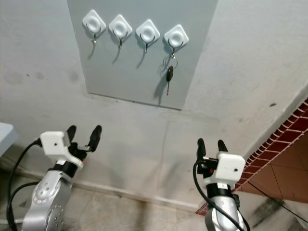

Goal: Hang keys on a hook

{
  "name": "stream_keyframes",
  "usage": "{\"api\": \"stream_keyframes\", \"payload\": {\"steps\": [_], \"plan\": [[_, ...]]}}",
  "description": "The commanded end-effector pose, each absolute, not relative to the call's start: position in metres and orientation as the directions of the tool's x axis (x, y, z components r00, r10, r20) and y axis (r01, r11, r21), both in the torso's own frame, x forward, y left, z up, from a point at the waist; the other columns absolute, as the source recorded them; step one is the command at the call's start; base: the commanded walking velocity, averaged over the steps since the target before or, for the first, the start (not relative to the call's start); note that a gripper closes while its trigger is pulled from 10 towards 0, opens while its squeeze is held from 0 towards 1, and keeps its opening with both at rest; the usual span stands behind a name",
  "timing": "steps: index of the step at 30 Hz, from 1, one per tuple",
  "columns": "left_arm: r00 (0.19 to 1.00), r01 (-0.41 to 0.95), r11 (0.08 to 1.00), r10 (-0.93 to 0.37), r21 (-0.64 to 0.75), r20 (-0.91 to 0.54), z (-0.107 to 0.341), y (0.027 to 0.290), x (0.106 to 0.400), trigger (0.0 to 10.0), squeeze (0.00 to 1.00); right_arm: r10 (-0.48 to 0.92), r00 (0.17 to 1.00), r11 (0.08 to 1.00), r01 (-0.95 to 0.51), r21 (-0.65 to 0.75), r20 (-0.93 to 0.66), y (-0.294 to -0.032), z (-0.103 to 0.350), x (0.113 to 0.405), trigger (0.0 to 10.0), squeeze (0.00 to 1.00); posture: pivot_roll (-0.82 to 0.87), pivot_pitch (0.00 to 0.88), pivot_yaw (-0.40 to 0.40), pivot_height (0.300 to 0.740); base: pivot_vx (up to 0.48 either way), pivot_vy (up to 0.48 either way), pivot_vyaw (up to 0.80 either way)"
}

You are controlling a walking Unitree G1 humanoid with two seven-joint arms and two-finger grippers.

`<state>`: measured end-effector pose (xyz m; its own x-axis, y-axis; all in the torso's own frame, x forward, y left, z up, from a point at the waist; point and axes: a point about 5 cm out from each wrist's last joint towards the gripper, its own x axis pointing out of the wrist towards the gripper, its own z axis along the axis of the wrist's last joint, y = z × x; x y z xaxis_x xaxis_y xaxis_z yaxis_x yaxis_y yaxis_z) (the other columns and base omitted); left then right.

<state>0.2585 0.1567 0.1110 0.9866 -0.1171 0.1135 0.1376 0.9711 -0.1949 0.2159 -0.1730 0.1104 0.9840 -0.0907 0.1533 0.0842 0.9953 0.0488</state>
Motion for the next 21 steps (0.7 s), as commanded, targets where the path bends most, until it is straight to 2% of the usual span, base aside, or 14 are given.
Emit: {"api": "stream_keyframes", "payload": {"steps": [1,12,21], "plan": [[0.984,0.142,0.976,-0.121,-0.167,0.133,0.112,0.156,0.254,10.0,0.00,-0.104,0.985,0.994,0.099,0.043,0.141,-0.173,0.108,0.211,10.0,0.00,-0.01,0.017,-0.054,0.740,0.000,0.000,0.00],[0.984,0.156,0.976,-0.139,-0.155,0.113,0.111,0.148,0.262,10.0,0.00,-0.126,0.985,0.992,0.126,0.002,0.116,-0.177,0.101,0.216,10.0,0.00,-0.01,0.009,-0.047,0.740,0.000,0.000,0.00],[0.979,0.173,0.975,-0.154,-0.142,0.131,0.117,0.148,0.272,10.0,0.00,-0.121,0.983,0.992,0.115,0.050,0.139,-0.174,0.104,0.224,10.0,0.00,-0.02,0.010,-0.022,0.740,0.000,0.000,0.00]]}}
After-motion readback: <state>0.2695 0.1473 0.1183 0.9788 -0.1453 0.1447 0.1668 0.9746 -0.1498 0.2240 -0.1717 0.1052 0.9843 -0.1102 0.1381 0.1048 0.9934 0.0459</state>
